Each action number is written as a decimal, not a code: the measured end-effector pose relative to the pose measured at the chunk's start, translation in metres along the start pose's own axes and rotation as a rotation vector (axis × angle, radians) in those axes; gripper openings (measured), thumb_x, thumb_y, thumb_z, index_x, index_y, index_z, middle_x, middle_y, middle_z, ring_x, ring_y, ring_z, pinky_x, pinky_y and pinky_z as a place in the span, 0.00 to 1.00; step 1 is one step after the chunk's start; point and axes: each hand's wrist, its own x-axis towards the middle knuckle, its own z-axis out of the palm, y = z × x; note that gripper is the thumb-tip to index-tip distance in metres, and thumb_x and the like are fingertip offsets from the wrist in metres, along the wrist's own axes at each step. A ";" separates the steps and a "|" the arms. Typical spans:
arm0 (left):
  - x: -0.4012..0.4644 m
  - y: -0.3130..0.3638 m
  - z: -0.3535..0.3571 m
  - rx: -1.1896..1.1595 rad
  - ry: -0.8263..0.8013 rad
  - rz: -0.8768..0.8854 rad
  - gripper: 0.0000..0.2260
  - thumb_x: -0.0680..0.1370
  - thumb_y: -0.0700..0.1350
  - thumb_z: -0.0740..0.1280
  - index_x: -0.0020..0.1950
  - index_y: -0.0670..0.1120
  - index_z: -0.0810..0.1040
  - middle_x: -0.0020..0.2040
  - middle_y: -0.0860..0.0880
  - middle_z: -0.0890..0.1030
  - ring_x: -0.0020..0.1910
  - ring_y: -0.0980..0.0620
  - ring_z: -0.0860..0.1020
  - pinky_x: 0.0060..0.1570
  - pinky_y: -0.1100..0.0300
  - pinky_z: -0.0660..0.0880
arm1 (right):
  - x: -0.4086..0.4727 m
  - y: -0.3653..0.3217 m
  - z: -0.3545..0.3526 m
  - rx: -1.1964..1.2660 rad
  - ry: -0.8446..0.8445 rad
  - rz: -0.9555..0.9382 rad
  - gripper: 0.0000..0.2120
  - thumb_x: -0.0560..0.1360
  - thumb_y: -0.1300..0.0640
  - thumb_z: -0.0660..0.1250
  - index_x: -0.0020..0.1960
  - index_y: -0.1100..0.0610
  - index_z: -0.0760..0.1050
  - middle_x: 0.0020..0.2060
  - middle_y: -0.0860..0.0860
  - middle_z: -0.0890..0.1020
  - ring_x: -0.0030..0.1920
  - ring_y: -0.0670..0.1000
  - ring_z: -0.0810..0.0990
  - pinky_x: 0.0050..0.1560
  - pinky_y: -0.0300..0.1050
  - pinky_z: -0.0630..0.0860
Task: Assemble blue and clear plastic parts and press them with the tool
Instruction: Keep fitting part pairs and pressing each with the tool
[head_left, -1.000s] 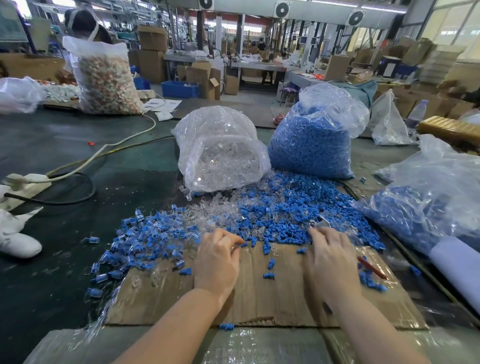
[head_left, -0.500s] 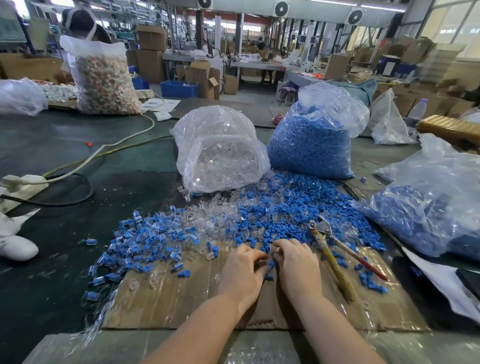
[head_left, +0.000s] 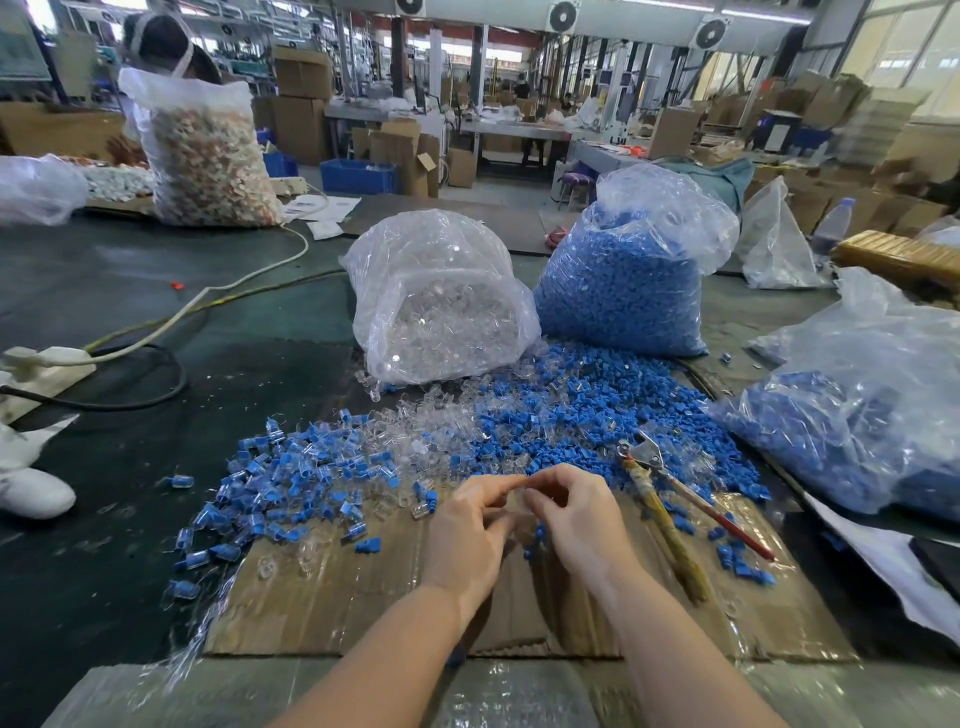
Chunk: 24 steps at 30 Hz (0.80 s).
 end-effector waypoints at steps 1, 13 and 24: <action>-0.001 0.000 -0.001 0.011 -0.005 0.021 0.15 0.74 0.37 0.69 0.55 0.55 0.79 0.49 0.58 0.78 0.48 0.61 0.77 0.52 0.62 0.77 | 0.000 -0.003 -0.001 0.017 -0.034 0.003 0.04 0.75 0.58 0.67 0.44 0.50 0.76 0.41 0.47 0.80 0.44 0.45 0.78 0.47 0.41 0.76; 0.001 -0.008 -0.006 0.100 0.057 -0.023 0.05 0.75 0.42 0.68 0.48 0.50 0.80 0.46 0.54 0.77 0.43 0.60 0.75 0.47 0.70 0.73 | -0.008 0.003 -0.008 -0.419 0.082 0.073 0.08 0.78 0.51 0.63 0.52 0.50 0.79 0.48 0.46 0.80 0.48 0.46 0.77 0.46 0.41 0.72; 0.003 -0.007 -0.003 -0.050 0.075 -0.159 0.05 0.76 0.40 0.67 0.44 0.50 0.78 0.43 0.53 0.79 0.43 0.59 0.76 0.38 0.73 0.70 | -0.011 0.010 -0.002 -0.417 0.040 0.048 0.06 0.77 0.52 0.65 0.52 0.48 0.78 0.49 0.45 0.78 0.47 0.46 0.74 0.45 0.39 0.68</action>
